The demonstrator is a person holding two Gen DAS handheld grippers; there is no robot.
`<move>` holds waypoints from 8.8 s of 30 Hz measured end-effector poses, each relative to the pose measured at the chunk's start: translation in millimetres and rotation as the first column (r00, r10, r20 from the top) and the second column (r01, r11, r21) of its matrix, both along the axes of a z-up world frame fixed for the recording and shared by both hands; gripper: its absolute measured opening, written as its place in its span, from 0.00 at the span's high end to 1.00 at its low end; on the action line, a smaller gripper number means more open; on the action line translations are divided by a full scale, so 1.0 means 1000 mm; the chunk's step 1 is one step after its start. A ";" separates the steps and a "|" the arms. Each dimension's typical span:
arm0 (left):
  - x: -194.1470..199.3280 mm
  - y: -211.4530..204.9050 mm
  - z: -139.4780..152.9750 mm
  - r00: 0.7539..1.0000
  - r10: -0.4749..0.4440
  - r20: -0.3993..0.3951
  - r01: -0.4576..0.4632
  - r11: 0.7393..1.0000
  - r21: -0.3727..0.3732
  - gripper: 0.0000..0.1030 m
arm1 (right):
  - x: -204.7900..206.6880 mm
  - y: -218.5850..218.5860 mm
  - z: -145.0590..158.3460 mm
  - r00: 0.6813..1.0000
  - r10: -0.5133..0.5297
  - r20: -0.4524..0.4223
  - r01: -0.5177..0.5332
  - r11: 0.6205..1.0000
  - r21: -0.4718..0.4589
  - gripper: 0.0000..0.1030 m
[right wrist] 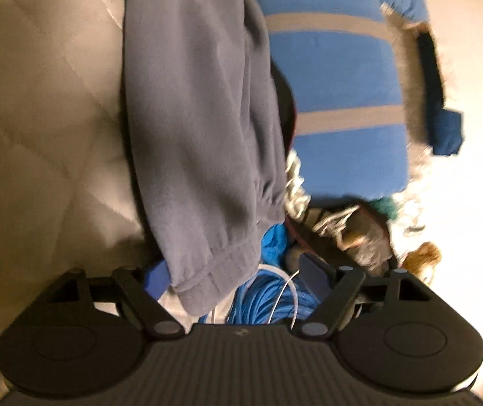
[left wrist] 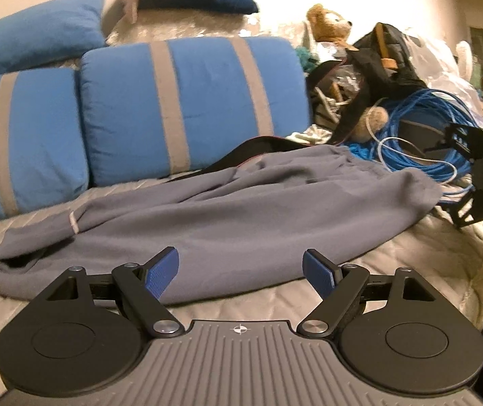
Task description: Fold clothes
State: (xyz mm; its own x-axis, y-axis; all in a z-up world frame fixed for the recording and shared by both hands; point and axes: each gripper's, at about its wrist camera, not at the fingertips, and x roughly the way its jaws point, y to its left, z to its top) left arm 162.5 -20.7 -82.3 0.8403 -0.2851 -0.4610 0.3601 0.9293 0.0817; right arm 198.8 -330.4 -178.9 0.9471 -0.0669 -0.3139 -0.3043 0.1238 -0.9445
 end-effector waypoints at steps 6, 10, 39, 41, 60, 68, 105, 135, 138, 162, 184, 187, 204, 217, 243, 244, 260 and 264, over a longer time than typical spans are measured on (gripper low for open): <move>0.005 0.020 0.000 0.999 0.044 -0.032 -0.045 0.997 -0.057 0.22 | -0.004 0.000 -0.014 1.000 0.014 0.009 -0.013 0.998 -0.056 0.54; 0.008 0.023 0.002 0.998 0.051 -0.034 -0.053 0.996 -0.069 0.22 | -0.011 -0.001 -0.023 1.000 0.019 -0.008 -0.019 0.995 -0.098 0.70; -0.006 0.009 -0.007 1.000 -0.016 -0.019 0.017 0.997 0.069 0.22 | -0.057 -0.005 -0.026 0.999 0.025 -0.043 -0.025 1.000 -0.007 0.62; -0.005 0.008 -0.008 1.000 -0.019 -0.022 0.021 0.997 0.076 0.22 | -0.052 -0.005 -0.030 1.000 0.020 -0.011 -0.021 0.999 -0.027 0.62; -0.007 -0.003 -0.010 0.999 -0.039 -0.001 0.039 0.990 0.138 0.22 | -0.051 -0.019 -0.006 0.998 -0.020 -0.061 0.022 1.000 0.023 0.34; -0.007 -0.006 -0.013 0.999 -0.047 -0.004 0.047 0.988 0.147 0.22 | -0.047 -0.008 0.002 0.999 0.001 -0.050 0.006 0.989 0.149 0.33; 0.014 -0.042 -0.057 0.988 -0.072 0.136 -0.023 0.805 0.592 0.22 | -0.023 -0.021 0.088 0.999 0.046 -0.008 -0.043 0.983 0.181 0.92; 0.002 -0.023 -0.097 0.991 -0.103 0.080 -0.050 0.269 0.962 0.98 | -0.056 -0.031 0.013 0.995 0.043 -0.090 -0.034 0.995 0.096 0.92; -0.023 -0.023 -0.091 0.988 -0.143 0.058 -0.021 0.253 0.967 0.98 | -0.058 -0.038 0.008 0.998 0.034 -0.061 -0.028 0.995 0.091 0.93; -0.112 -0.033 -0.093 0.971 -0.231 -0.069 0.141 0.310 0.940 0.71 | -0.078 -0.083 0.033 0.981 0.041 -0.192 0.002 0.976 0.218 0.32; -0.107 -0.015 -0.076 0.981 -0.175 0.090 0.008 0.492 0.870 0.34 | 0.092 -0.121 0.083 0.827 -0.036 -0.561 0.560 0.132 0.818 0.32; -0.107 -0.014 -0.074 0.981 -0.170 0.095 0.004 0.503 0.864 0.34 | 0.108 -0.127 0.069 0.805 -0.053 -0.590 0.593 0.077 0.802 0.37; -0.105 -0.007 -0.066 0.983 -0.135 0.122 -0.029 0.549 0.835 0.34 | 0.116 -0.146 0.064 0.793 -0.065 -0.605 0.603 -0.060 0.796 0.95; -0.111 -0.002 -0.056 0.981 -0.121 0.151 -0.054 0.579 0.814 0.34 | 0.122 -0.137 0.057 0.764 -0.203 -0.613 0.629 0.021 0.777 0.84; -0.060 0.096 0.019 0.950 0.153 0.271 -0.309 0.566 0.765 0.32 | -0.006 0.137 0.155 0.902 0.199 -0.383 0.219 0.554 0.803 0.00; -0.057 0.103 0.017 0.950 0.178 0.258 -0.313 0.575 0.756 0.32 | -0.012 0.150 0.157 0.896 0.221 -0.385 0.206 0.563 0.801 0.00; -0.046 0.101 -0.008 0.865 0.348 0.361 -0.501 0.624 0.600 0.32 | -0.085 0.276 0.085 0.712 0.548 -0.440 -0.198 0.757 0.622 0.28; -0.047 0.097 -0.011 0.873 0.321 0.368 -0.488 0.615 0.619 0.32 | -0.080 0.295 0.070 0.680 0.566 -0.466 -0.229 0.768 0.598 0.47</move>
State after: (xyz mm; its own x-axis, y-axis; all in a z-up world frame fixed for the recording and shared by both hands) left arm 115.8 76.3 -93.8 0.8853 0.4260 -0.1867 -0.1412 0.6285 0.7649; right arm 118.9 -35.9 -109.0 0.4409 0.5784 -0.6863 -0.8931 0.2064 -0.3998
